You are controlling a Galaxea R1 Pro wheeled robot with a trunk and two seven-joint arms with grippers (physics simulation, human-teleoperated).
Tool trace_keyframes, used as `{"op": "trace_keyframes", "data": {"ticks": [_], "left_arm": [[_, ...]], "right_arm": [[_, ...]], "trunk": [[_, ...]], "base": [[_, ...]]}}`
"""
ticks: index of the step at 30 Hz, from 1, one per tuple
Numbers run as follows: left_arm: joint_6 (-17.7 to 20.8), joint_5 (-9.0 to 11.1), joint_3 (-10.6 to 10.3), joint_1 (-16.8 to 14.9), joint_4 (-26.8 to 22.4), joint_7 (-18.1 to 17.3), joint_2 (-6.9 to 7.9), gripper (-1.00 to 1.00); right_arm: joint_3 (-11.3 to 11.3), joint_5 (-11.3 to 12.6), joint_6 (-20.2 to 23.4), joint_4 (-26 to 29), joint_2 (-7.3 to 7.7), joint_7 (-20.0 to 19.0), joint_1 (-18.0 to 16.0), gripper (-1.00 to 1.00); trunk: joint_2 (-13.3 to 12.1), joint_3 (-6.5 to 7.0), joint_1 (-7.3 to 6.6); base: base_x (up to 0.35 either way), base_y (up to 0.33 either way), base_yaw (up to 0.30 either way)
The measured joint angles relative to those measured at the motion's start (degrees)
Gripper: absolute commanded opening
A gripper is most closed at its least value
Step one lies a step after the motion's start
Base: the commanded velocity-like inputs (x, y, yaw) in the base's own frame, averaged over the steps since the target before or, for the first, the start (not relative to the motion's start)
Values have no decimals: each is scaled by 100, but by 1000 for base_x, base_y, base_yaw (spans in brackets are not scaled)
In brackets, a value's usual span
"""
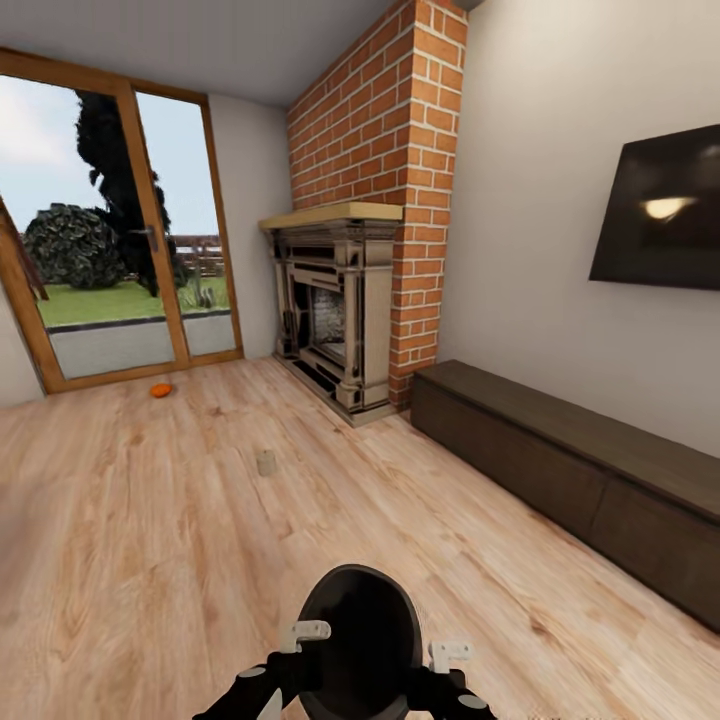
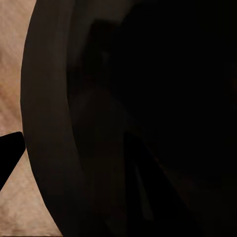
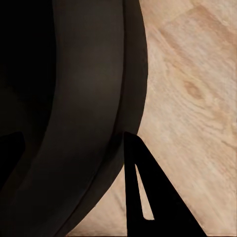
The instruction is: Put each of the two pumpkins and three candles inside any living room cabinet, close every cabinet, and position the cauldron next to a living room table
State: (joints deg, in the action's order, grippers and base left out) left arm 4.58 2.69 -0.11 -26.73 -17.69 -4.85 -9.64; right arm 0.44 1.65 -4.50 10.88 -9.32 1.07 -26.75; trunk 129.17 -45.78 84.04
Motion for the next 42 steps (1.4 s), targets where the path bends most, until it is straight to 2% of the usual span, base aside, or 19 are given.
{"op": "trace_keyframes", "data": {"ticks": [31,42], "left_arm": [[0,2,-1,0,1,0,-2,-100],[-1,2,-2,0,5,1,-2,-100]], "right_arm": [[2,3,1,0,4,-7,0,-100],[2,3,1,-1,4,-6,1,-100]], "trunk": [[0,0,0],[0,0,0]], "base": [[-338,0,273],[-315,0,31]]}}
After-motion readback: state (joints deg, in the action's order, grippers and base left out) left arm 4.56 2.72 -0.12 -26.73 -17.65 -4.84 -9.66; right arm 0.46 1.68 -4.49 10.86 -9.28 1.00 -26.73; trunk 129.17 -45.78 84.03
